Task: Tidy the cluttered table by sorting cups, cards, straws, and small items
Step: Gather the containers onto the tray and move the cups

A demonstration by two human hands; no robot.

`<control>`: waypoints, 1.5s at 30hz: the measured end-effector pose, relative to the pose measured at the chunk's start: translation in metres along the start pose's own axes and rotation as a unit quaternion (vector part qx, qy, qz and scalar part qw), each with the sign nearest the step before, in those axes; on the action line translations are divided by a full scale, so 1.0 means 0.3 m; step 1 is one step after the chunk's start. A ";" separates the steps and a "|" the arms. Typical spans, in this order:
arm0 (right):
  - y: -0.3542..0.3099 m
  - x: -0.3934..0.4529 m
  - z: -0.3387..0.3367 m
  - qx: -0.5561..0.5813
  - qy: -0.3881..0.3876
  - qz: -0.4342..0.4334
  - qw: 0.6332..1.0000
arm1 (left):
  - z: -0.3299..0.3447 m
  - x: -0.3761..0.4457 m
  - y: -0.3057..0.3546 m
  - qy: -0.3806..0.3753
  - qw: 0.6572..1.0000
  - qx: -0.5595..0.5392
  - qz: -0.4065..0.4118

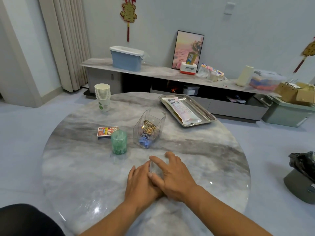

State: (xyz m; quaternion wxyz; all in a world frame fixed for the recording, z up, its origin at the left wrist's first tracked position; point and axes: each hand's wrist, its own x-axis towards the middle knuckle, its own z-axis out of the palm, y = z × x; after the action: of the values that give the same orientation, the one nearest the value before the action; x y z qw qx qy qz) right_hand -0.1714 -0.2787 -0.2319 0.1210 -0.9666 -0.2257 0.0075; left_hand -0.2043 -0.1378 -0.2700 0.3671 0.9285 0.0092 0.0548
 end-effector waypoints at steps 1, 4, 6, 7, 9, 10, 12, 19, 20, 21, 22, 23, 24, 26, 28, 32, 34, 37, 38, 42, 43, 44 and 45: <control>-0.006 0.002 0.005 -0.009 0.002 0.006 1.000 | -0.005 -0.003 0.005 0.000 1.000 0.004 -0.002; -0.061 -0.004 0.034 -0.003 0.011 0.082 0.997 | -0.011 -0.015 0.006 0.008 1.000 0.005 -0.009; -0.084 0.000 0.047 0.016 0.007 0.120 0.993 | -0.014 -0.020 0.009 0.011 1.000 -0.005 -0.019; -0.090 0.002 0.044 0.026 -0.001 0.124 0.992 | -0.021 -0.020 0.014 0.001 1.000 -0.006 -0.018; -0.082 0.008 0.019 0.042 -0.029 0.111 0.992 | -0.047 0.002 0.015 -0.055 0.998 -0.011 -0.011; -0.070 0.016 -0.005 0.056 -0.043 0.102 0.992 | -0.064 0.023 0.008 -0.085 0.996 -0.018 -0.010; -0.034 0.049 -0.047 0.111 -0.027 0.103 0.988 | -0.119 0.068 0.006 -0.134 0.991 0.008 -0.002; 0.194 0.284 -0.098 0.200 0.050 0.196 0.959 | -0.293 0.275 0.089 0.085 0.995 0.019 0.045; 0.222 0.316 -0.103 0.195 0.053 0.203 0.958 | -0.299 0.315 0.098 0.101 0.994 0.023 0.044; 0.248 0.355 -0.105 0.193 0.060 0.203 0.958 | -0.299 0.360 0.101 0.097 0.994 0.032 0.035; 0.269 0.387 -0.107 0.189 0.066 0.204 0.958 | -0.297 0.391 0.101 0.083 0.996 0.039 0.021; 0.293 0.425 -0.107 0.180 0.072 0.204 0.960 | -0.283 0.425 0.093 0.064 0.997 0.043 0.003; 0.317 0.467 -0.099 0.167 0.076 0.206 0.961 | -0.265 0.459 0.080 0.046 0.998 0.040 -0.014; 0.360 0.543 -0.078 0.140 0.083 0.208 0.964 | -0.226 0.506 0.063 0.022 0.999 0.023 -0.033; 0.392 0.596 -0.060 0.119 0.087 0.214 0.966 | -0.199 0.537 0.051 0.039 0.999 0.021 -0.030; 0.439 0.668 -0.015 0.060 0.092 0.227 0.968 | -0.192 0.578 0.034 0.091 0.993 0.071 -0.026; 0.433 0.679 -0.011 0.027 0.098 0.215 0.971 | -0.193 0.587 0.026 0.097 0.992 0.062 -0.043; 0.386 0.655 -0.038 -0.026 0.085 0.175 0.981 | -0.189 0.584 0.018 0.130 0.989 0.012 -0.071; 0.364 0.643 -0.049 -0.033 0.073 0.167 0.983 | -0.192 0.582 0.020 0.145 0.987 -0.002 -0.072; 0.258 0.607 -0.056 -0.045 0.017 0.113 0.992 | -0.228 0.587 0.070 0.201 0.976 -0.055 -0.060; 0.227 0.595 -0.057 -0.043 0.005 0.096 0.994 | -0.244 0.590 0.093 0.219 0.972 -0.062 -0.053; 0.193 0.579 -0.063 -0.043 -0.014 0.082 0.996 | -0.264 0.591 0.116 0.236 0.968 -0.071 -0.046; 0.155 0.557 -0.076 -0.037 -0.036 0.068 0.996 | -0.285 0.589 0.139 0.249 0.964 -0.082 -0.041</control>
State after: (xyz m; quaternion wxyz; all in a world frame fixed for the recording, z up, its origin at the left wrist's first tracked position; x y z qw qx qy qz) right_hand 0.0006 -0.2512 -0.2141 0.0758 -0.9827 -0.1635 0.0420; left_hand -0.0388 -0.0999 -0.1627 0.4304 0.8511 0.1336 0.2693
